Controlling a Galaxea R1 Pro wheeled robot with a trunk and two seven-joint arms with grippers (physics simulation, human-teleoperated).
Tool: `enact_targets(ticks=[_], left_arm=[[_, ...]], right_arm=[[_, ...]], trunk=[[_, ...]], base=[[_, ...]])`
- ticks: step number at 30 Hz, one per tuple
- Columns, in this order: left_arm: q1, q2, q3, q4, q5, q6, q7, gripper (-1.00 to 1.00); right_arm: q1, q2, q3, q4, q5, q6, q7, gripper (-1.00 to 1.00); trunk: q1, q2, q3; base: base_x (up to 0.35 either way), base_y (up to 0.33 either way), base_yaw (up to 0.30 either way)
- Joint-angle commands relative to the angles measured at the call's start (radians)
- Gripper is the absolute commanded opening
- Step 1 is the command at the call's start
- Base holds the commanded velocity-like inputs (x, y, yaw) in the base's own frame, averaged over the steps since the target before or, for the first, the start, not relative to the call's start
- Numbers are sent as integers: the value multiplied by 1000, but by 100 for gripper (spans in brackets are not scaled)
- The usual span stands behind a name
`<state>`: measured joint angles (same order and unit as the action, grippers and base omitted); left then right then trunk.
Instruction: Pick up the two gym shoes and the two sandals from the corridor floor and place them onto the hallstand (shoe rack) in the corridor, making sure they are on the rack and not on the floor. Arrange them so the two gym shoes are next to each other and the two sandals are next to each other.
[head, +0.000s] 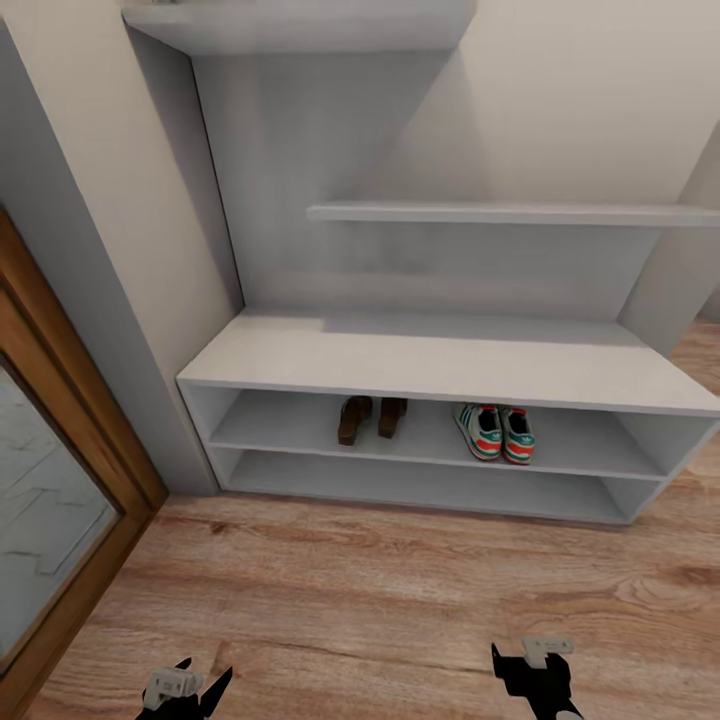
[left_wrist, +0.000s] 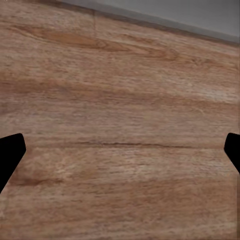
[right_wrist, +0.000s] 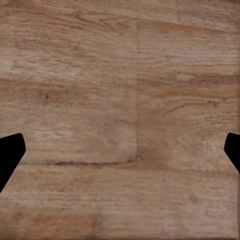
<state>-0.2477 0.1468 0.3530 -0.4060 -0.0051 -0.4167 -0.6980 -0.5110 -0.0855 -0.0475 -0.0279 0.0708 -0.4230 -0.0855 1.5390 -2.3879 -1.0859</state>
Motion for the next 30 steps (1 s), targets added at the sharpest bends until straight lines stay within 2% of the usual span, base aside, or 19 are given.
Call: enact_targets(ticks=[1,10,20,30], left_arm=[[-1,0,7,3,-1,-1,-8,100],[-1,0,9,15,-1,-2,-8,100],[-1,0,9,18,-1,-2,-8,100],[-1,1,9,17,0,-2,-8,100]], right_arm=[[1,0,-5,1,8,-3,-3,100],[10,2,-5,2,8,-2,-3,100],[84,20,-5,2,7,1,-2,100],[111,22,-5,2,7,2,-2,100]], trunk=[[-4,7,2],[-39,70,31],[-77,140,62],[-115,210,93]], base=[[0,0,0],[0,0,0],[0,0,0],[0,0,0]])
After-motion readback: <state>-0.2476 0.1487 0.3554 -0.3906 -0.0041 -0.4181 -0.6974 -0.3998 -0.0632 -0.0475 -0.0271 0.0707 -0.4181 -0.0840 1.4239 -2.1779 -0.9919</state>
